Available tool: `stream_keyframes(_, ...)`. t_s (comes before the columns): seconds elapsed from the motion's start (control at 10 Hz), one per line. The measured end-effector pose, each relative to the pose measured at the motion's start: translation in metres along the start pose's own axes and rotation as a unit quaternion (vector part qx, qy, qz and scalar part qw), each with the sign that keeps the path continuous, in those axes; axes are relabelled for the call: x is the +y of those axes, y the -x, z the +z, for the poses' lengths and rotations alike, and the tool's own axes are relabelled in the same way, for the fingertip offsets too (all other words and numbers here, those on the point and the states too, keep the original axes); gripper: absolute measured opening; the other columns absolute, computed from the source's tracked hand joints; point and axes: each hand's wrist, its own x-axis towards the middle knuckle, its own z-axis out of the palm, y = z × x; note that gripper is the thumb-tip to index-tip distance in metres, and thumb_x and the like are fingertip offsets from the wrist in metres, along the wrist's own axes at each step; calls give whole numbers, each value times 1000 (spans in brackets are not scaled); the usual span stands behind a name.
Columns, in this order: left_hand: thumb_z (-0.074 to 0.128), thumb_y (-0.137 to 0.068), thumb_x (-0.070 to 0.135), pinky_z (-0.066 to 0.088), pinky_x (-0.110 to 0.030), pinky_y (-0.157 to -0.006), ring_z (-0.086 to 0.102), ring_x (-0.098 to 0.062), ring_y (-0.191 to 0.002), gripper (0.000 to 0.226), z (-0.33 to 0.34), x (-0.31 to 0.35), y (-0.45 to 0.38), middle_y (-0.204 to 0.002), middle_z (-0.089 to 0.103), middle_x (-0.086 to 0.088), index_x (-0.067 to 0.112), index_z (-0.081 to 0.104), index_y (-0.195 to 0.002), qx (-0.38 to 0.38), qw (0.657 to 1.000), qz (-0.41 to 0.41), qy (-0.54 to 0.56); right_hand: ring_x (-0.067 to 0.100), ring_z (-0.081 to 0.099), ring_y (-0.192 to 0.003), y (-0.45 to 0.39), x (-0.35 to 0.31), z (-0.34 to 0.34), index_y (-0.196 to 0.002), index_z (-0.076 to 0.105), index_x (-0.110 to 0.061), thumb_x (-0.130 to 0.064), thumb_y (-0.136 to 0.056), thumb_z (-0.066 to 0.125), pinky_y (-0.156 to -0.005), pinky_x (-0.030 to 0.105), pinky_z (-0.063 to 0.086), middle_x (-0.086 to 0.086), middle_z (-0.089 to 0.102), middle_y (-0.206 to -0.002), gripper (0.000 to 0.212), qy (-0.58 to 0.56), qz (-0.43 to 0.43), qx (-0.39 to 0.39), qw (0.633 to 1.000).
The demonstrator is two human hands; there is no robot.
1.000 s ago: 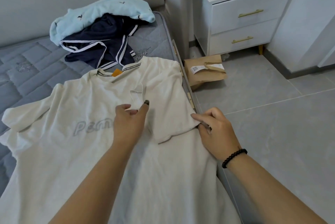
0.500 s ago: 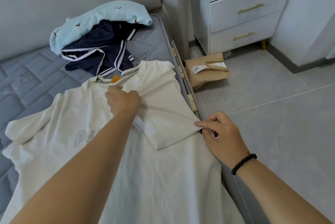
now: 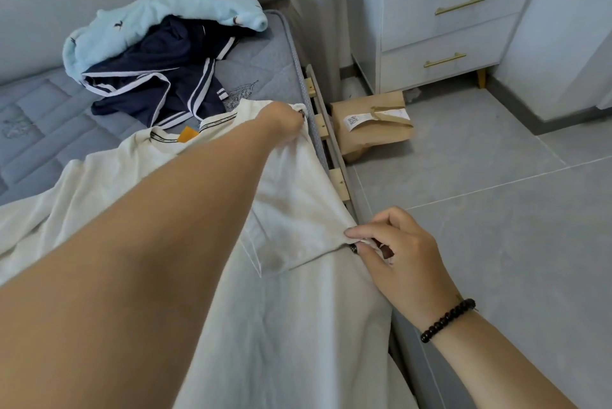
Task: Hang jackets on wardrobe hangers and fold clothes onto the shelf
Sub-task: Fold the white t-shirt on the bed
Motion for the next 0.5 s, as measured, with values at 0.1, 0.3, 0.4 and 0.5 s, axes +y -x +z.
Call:
stream_keyframes(0.1,36,-101,16,41,-34,-96,51,-34,-124,37,10,-3,6,-134,54,-21,-4,54,-127,31,998,-28,42,-8,53,-78,0,-8,7,-100,69,-17,5,-80,68,-66,2,40,-8,52,-89,29,-24,50,-4,998)
stream_keyframes(0.3,39,-98,31,27,-43,-106,38,-29,-131,44,22,-7,31,-146,35,-9,14,34,-139,181,983,19,29,10,62,-75,5,-9,6,-94,65,-19,-21,-89,63,-60,16,46,3,70,-85,5,-226,382,-99,891)
stream_keyframes(0.4,38,-98,41,9,-46,-117,6,-23,-148,63,40,-26,79,-161,5,-7,21,14,-152,161,977,137,-3,16,61,-69,10,-6,9,-85,67,-13,-16,-91,60,-61,25,46,12,71,-82,10,-216,386,-57,895)
stream_keyframes(0.5,25,-98,52,-5,-43,-120,-12,-18,-149,65,64,-64,112,-162,-12,-2,30,2,-155,99,973,182,-107,20,61,-70,16,-12,19,-81,63,-9,-19,-92,60,-63,25,46,9,69,-78,15,-205,410,-35,888)
